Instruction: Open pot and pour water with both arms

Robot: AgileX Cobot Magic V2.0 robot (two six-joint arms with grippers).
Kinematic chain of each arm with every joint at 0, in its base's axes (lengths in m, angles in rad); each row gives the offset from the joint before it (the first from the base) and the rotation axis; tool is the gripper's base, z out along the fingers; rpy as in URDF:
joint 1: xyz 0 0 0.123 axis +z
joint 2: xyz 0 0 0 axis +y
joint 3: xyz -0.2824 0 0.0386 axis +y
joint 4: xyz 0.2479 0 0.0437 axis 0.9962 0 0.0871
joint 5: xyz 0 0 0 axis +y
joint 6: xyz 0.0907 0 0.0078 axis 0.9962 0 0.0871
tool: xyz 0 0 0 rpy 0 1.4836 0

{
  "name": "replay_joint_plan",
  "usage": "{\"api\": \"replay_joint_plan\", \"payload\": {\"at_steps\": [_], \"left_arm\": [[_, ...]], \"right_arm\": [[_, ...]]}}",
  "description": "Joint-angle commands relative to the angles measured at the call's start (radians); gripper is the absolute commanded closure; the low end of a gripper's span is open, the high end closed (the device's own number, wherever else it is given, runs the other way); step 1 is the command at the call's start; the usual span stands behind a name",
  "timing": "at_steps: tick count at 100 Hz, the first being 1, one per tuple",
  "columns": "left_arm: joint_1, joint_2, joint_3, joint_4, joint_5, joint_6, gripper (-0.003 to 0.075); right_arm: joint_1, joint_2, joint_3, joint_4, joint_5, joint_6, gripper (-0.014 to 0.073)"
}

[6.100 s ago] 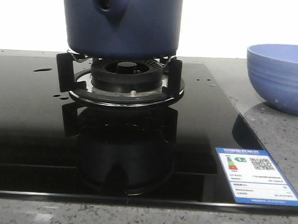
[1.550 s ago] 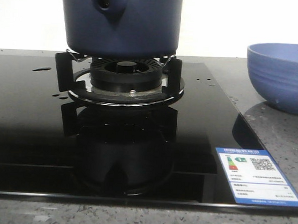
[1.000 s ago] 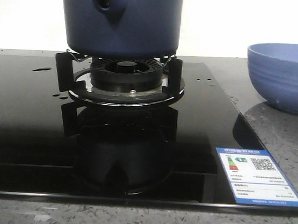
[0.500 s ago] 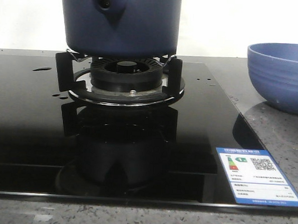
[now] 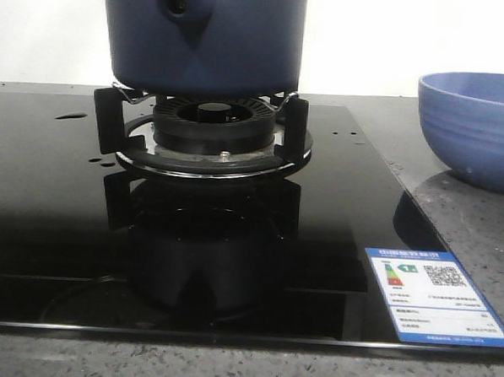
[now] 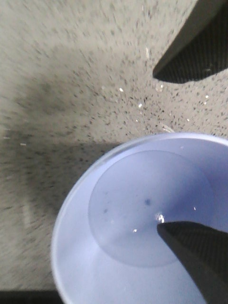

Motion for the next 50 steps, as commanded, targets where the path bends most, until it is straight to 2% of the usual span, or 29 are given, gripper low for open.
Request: {"api": "replay_joint_plan", "payload": {"at_steps": [1,12,38,45,50], "left_arm": [[0.020,-0.043,-0.040,-0.067,0.005,-0.001,0.0361],[0.035,-0.043,-0.040,-0.067,0.005,-0.001,0.0361],[0.065,-0.043,-0.040,-0.070,0.005,-0.001,0.0361],[0.072,-0.043,-0.040,-0.070,0.005,-0.002,0.0361],[0.079,-0.043,-0.040,-0.070,0.005,-0.002,0.0361]], "right_arm": [[-0.008,0.003,-0.034,0.027,-0.003,-0.001,0.0077],[-0.008,0.039,-0.034,0.040,0.010,-0.001,0.0189],[-0.008,0.057,-0.034,0.045,0.016,-0.001,0.0591],[-0.008,0.057,-0.034,0.045,0.017,-0.001,0.0661],[-0.008,0.057,-0.034,0.053,0.017,-0.001,0.0667]]}}
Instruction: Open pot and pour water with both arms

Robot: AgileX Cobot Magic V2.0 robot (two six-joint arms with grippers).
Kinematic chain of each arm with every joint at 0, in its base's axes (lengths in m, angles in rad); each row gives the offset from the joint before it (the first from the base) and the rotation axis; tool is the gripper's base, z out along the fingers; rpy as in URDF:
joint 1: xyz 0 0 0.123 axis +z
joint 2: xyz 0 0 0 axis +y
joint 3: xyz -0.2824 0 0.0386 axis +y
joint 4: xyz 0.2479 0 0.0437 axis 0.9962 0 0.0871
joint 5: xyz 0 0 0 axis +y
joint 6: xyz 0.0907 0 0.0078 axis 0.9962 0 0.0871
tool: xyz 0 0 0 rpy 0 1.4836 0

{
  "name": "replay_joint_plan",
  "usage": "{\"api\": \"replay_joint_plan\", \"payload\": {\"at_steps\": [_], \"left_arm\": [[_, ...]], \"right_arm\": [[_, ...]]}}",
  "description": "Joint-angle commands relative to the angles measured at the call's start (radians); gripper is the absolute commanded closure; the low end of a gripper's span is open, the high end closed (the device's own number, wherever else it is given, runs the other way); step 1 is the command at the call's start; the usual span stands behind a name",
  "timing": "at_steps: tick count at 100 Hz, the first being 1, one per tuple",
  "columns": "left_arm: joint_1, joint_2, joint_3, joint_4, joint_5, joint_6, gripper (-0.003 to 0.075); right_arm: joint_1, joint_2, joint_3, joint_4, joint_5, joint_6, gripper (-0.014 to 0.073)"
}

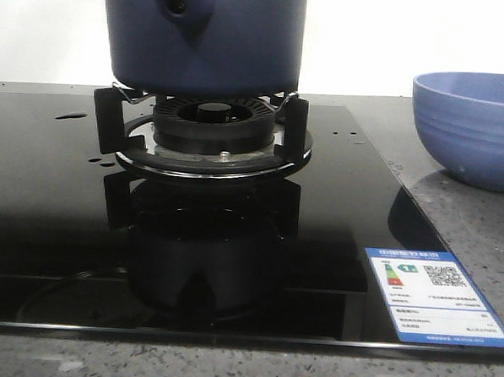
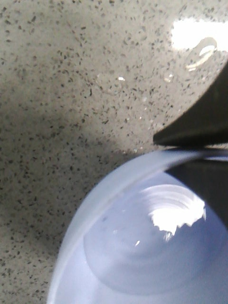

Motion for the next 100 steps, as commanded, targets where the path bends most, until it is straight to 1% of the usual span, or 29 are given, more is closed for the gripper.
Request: {"api": "replay_joint_plan", "payload": {"at_steps": [1,11,17,33,55,76,100], "left_arm": [[0.009,-0.043,-0.040,-0.070,0.005,-0.002,0.0361],[0.011,-0.043,-0.040,-0.070,0.003,-0.002,0.0362],[0.011,-0.043,-0.040,-0.070,0.003,-0.002,0.0362],[0.011,-0.043,-0.040,-0.070,0.001,-0.002,0.0361],[0.011,-0.043,-0.040,-0.066,-0.023,-0.002,0.0362],[0.011,-0.041,-0.040,-0.059,-0.058,-0.002,0.0362],[0.011,-0.041,-0.040,-0.059,-0.104,-0.002,0.0362]], "right_arm": [[-0.008,-0.035,-0.032,0.037,-0.006,-0.001,0.0667],[-0.008,-0.037,-0.064,0.065,0.009,-0.001,0.0666],[-0.003,-0.039,-0.094,0.080,0.025,-0.001,0.0650],[0.049,-0.039,-0.223,0.085,0.079,0.008,0.0638],[0.166,-0.025,-0.445,0.085,0.093,0.075,0.0638],[0.293,0.052,-0.663,0.085,0.112,0.126,0.0638],[0.423,0.172,-0.827,0.086,0.085,0.147,0.0638]]}}
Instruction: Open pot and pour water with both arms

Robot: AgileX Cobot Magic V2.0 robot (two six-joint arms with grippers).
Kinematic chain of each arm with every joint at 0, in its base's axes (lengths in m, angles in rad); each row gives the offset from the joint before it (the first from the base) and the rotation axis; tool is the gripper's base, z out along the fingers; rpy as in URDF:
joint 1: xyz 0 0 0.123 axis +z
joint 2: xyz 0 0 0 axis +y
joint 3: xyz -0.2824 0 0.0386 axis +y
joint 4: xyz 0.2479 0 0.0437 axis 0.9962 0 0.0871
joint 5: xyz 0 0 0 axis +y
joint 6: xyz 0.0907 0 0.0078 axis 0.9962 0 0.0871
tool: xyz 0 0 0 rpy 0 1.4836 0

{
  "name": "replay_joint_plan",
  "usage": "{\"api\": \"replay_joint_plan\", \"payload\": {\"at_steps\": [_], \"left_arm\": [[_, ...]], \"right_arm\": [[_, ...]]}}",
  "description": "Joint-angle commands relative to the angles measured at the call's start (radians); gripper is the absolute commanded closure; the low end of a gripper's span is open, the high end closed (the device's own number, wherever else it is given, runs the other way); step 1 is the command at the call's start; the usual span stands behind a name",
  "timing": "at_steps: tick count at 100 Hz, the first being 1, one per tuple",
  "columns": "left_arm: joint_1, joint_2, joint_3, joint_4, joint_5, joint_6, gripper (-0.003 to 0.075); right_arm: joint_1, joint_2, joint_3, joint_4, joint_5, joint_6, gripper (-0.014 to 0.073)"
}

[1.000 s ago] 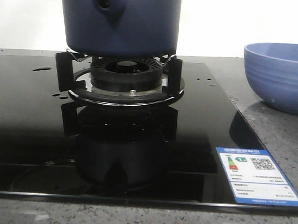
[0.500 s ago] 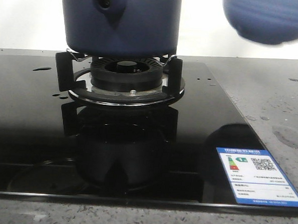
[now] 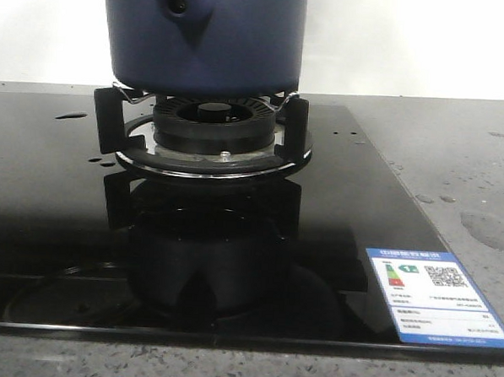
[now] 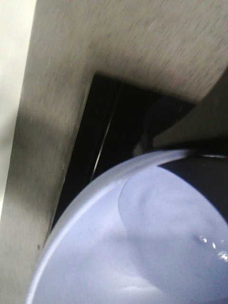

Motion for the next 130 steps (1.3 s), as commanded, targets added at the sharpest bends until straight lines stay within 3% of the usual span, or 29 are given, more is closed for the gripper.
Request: {"api": "replay_joint_plan", "payload": {"at_steps": [1,64,103,130], "left_arm": [[0.002,-0.041,-0.040,-0.062,-0.029,-0.002,0.0362],[0.002,-0.041,-0.040,-0.062,-0.096,-0.002,0.0362],[0.002,-0.041,-0.040,-0.062,-0.096,-0.002,0.0362],[0.002,-0.041,-0.040,-0.062,-0.096,-0.002,0.0362]], "right_arm": [[0.039,-0.007,-0.077,0.045,0.007,0.009,0.0638],[0.195,0.031,-0.053,-0.004,-0.477,-0.103,0.0638],[0.262,-0.204,0.500,-0.001,-1.117,-0.315,0.0639],[0.322,-0.279,0.815,-0.001,-1.560,-0.312,0.0641]]}}
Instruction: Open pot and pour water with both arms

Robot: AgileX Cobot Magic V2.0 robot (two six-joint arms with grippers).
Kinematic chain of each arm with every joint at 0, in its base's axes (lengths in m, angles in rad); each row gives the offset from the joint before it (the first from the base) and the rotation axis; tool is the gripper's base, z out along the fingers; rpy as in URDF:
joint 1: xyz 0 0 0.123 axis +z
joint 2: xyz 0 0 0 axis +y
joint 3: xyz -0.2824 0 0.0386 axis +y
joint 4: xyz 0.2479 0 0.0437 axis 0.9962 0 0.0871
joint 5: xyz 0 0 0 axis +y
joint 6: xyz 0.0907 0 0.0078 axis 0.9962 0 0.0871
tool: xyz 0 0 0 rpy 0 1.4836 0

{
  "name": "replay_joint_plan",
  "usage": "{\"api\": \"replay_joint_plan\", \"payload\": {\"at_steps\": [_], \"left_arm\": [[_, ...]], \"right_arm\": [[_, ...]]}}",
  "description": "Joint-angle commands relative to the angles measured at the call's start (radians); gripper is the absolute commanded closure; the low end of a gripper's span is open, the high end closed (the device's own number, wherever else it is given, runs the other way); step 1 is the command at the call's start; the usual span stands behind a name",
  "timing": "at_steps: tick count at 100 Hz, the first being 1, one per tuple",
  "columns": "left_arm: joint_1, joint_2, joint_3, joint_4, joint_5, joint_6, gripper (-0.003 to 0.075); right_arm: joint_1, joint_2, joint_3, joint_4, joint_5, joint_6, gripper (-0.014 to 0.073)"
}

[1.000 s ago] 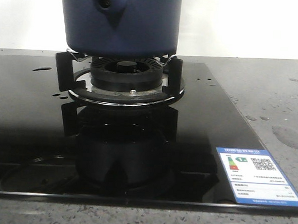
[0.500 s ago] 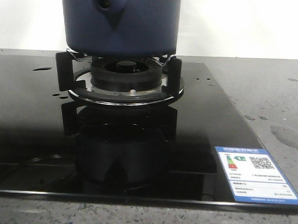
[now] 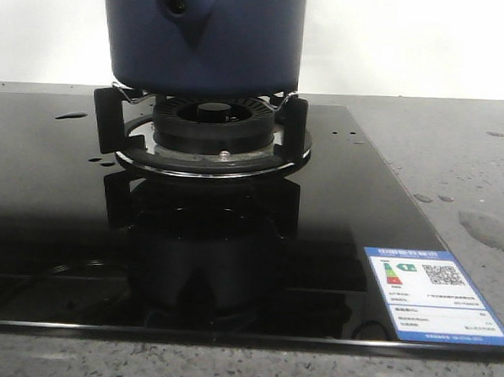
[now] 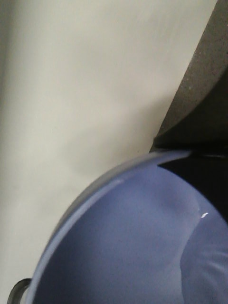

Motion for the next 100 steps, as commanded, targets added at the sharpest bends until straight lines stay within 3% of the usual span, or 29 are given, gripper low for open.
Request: {"api": "replay_joint_plan", "payload": {"at_steps": [1,20,58,100], "left_arm": [[0.002,-0.041,-0.040,-0.056,-0.007,-0.002,0.0362],[0.002,-0.041,-0.040,-0.056,-0.003,-0.002,0.0362],[0.002,-0.041,-0.040,-0.056,0.010,-0.002,0.0362],[0.002,-0.041,-0.040,-0.056,0.010,-0.002,0.0362]], "right_arm": [[0.018,-0.074,0.043,0.011,-0.264,-0.002,0.0641],[0.071,-0.088,0.170,0.002,-0.542,0.003,0.0642],[0.075,-0.037,0.180,-0.007,-0.680,0.003,0.0642],[0.075,0.000,0.186,-0.141,-0.904,0.003,0.0642]]}}
